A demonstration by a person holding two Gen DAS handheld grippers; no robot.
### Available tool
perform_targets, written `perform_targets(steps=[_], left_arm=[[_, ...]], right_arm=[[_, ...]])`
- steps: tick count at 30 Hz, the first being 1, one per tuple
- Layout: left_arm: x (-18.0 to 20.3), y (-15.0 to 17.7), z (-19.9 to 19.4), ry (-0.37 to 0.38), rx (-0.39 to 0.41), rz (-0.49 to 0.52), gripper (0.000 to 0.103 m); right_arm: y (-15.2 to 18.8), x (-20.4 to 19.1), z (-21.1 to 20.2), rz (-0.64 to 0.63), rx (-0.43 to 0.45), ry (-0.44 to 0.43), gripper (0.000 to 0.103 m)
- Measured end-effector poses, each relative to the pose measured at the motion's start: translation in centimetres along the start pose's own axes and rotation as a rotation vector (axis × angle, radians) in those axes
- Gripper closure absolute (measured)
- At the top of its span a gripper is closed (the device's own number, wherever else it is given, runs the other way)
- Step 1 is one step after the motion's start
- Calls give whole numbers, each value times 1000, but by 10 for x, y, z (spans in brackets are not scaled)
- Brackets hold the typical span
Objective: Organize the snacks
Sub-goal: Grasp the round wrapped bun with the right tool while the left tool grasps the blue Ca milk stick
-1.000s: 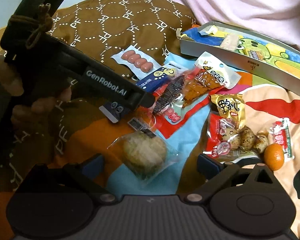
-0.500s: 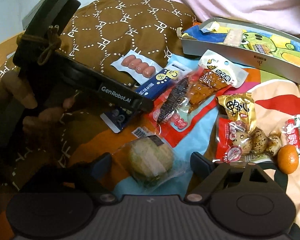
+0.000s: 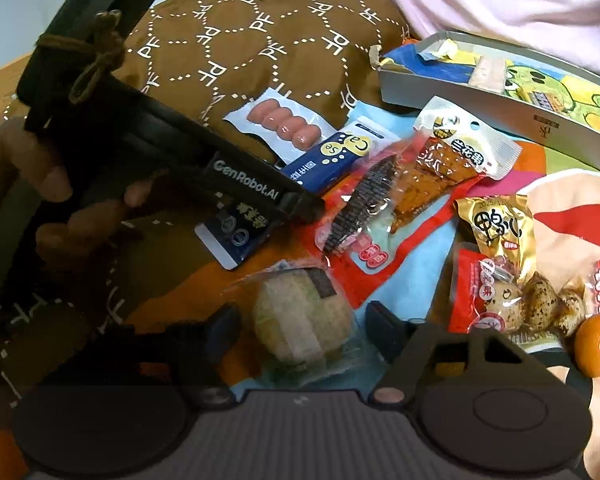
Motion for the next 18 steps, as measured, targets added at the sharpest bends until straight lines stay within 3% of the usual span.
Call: perform_targets(steps=[9, 18], left_arm=[[0, 5, -11, 11, -50, -96, 72], [5, 15, -34, 135, -83, -246, 74]], right_arm=[[5, -3, -14, 10, 13, 52, 46], [12, 0, -38, -1, 29, 154, 47]])
Point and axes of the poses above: each gripper's, at about its wrist camera, not at the fingertips, and z roughly the way its jaws point, x to its right, y to its underside, the point moved 4 cm from there along z, roughly the way its jaws point, and after that the axes turned 10 degrees about -z, right-handed, at the moved point
